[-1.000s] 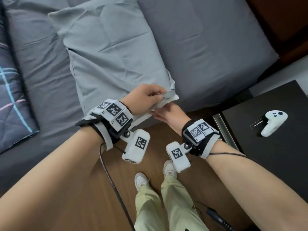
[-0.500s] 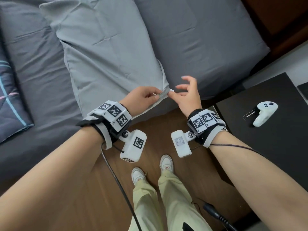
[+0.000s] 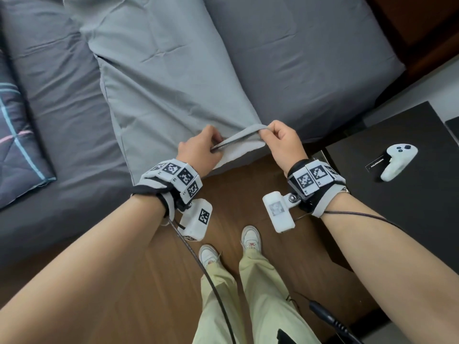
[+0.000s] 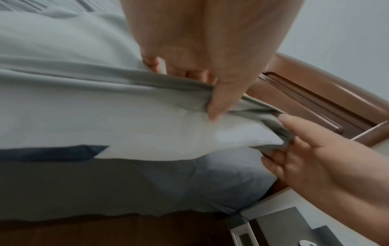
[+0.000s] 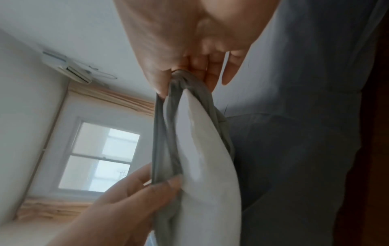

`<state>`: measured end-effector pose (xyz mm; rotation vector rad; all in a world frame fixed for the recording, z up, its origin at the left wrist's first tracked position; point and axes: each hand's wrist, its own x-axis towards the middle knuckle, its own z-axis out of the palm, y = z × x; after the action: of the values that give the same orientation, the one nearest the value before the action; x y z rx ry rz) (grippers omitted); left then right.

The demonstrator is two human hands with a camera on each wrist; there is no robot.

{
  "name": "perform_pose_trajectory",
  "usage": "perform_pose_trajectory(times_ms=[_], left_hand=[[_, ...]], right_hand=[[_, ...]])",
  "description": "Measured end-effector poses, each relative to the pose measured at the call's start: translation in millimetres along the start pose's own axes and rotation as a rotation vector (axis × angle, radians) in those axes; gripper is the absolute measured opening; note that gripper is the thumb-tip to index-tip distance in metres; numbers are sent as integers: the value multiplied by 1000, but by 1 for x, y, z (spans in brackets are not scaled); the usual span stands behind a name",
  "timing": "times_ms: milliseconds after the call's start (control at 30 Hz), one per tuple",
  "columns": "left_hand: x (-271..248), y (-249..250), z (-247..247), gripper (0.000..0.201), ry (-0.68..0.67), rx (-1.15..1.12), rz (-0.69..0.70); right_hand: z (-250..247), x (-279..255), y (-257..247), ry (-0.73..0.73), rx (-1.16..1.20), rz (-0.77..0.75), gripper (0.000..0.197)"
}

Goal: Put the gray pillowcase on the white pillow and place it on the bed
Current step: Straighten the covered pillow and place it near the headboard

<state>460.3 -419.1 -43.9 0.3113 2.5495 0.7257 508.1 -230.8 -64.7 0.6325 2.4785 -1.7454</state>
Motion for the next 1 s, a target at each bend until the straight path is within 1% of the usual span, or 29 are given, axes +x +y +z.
perform_pose_trajectory(times_ms=[67, 133, 167, 200, 233, 267, 300, 367, 433, 467, 600, 667, 733, 800, 833, 900, 1000], left_hand=[[3, -8, -4, 8, 87, -63, -37], [4, -14, -9, 7, 140, -152, -32], [3, -16, -11, 9, 147, -182, -16], [0, -19, -13, 10, 144, -191, -4], [-4, -22, -14, 12, 137, -177, -4], [-9, -28, -15, 13, 136, -157, -15], [-13, -37, -16, 13, 149, -147, -39], [-21, -60, -22, 13, 208, -142, -121], [-30, -87, -29, 15, 271, -125, -213], [-35, -99, -31, 17, 295, -121, -253], [-46, -142, -29, 26, 357, -194, -458], [-48, -159, -26, 29, 326, -197, -568], [-51, -171, -22, 34, 243, -175, -615], [-57, -180, -19, 38, 170, -131, -602], [-61, -185, -19, 40, 143, -109, -584], [-71, -192, -21, 37, 88, -85, -539], [-88, -197, -26, 22, 3, -138, -497]], right_hand=[[-4, -9, 5, -112, -13, -12, 35], [-4, -14, 13, -200, -100, -29, 42], [-2, -15, 19, -192, -182, -46, 44], [3, -15, 24, -140, -256, -56, 45], [8, -14, 29, -52, -292, -58, 45], [13, -14, 31, 41, -281, -30, 43], [18, -15, 33, 125, -217, 13, 40], [27, -18, 32, 224, -35, 99, 35], [37, -25, 29, 232, 106, 154, 20], [43, -28, 26, 214, 133, 173, 15], [70, -32, 25, 103, 141, 266, 26], [83, -34, 20, 70, 209, 304, 25], [93, -34, 14, 34, 353, 369, 25], [103, -34, 3, -35, 565, 419, 26], [108, -32, -4, -70, 628, 415, 30], [116, -25, -23, -111, 622, 363, 35], [130, -8, -54, -142, 584, 296, 36]])
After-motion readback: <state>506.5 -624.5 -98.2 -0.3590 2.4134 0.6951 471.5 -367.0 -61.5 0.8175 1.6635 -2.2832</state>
